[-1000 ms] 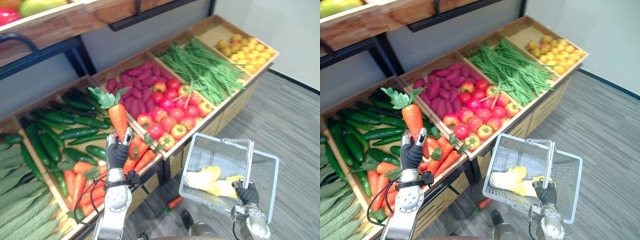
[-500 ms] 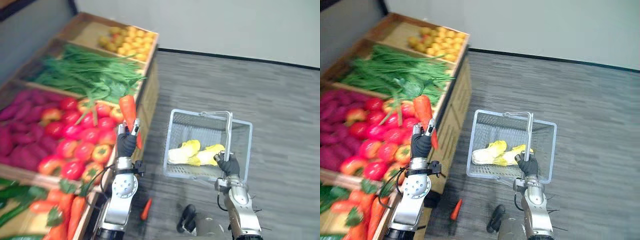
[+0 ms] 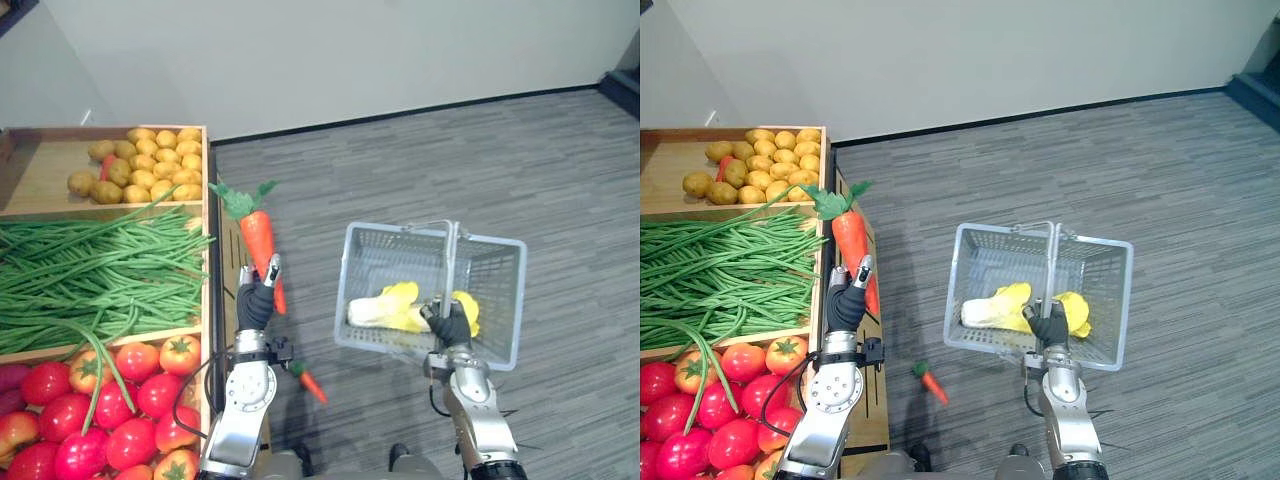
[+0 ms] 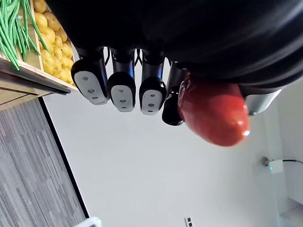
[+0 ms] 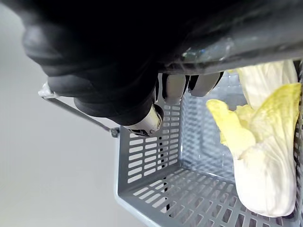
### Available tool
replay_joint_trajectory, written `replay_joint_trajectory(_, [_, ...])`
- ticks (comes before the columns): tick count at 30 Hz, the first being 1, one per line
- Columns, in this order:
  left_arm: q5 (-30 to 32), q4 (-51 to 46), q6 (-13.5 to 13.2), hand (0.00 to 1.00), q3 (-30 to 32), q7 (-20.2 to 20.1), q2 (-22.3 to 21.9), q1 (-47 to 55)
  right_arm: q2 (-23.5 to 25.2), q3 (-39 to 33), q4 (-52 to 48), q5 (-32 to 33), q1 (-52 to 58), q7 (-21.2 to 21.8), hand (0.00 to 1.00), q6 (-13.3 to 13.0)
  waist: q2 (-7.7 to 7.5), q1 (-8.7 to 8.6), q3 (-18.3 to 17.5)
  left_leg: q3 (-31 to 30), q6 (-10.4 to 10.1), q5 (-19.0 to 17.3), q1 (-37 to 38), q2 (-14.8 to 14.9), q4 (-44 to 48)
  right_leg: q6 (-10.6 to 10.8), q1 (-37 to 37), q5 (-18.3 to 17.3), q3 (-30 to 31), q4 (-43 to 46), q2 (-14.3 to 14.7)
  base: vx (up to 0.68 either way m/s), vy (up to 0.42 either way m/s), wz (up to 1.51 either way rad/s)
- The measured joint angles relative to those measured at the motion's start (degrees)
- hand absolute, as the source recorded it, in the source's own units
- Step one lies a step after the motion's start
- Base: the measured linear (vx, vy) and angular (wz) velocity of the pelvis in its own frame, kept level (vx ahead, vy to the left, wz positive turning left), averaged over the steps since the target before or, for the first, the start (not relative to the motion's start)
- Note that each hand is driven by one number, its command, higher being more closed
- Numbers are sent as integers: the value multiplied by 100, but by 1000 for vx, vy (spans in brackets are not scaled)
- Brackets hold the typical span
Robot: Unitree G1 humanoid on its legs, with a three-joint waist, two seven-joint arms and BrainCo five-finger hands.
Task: Pick vegetable in the basket
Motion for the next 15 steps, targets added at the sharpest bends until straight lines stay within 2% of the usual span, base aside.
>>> replay_joint_trajectory(4, [-59, -52, -12, 100, -111, -116, -23, 154, 93, 225, -69, 15, 6, 138, 100, -2, -19, 30, -82, -33, -49, 33, 228, 22, -325, -3, 88, 3, 5, -9, 54, 126, -13, 4])
replay_joint_trajectory(10, [-242, 52, -14, 100, -510, -406, 7, 176, 114, 548, -124, 267, 9, 319, 100, -14, -138, 103, -175, -53, -54, 87, 513, 10, -671, -24, 249, 20, 12, -54, 73, 99, 13, 5])
replay_joint_trajectory(13, [-413, 514, -2, 100, -589, -531, 53, 112, 111, 764, -124, 563, 10, 426, 100, -14, -141, 100, -283, -56, -38, 96, 532, 7, -690, -31, 264, 106, 31, -64, 76, 79, 37, 3])
replay_joint_trajectory(15, [-666, 948, 47, 100, -763, -693, 129, -11, 97, 912, -123, 924, -2, 490, 100, -15, -150, 111, -353, -48, -33, 102, 532, 8, -656, -117, 283, 182, 79, -117, 83, 83, 32, -1])
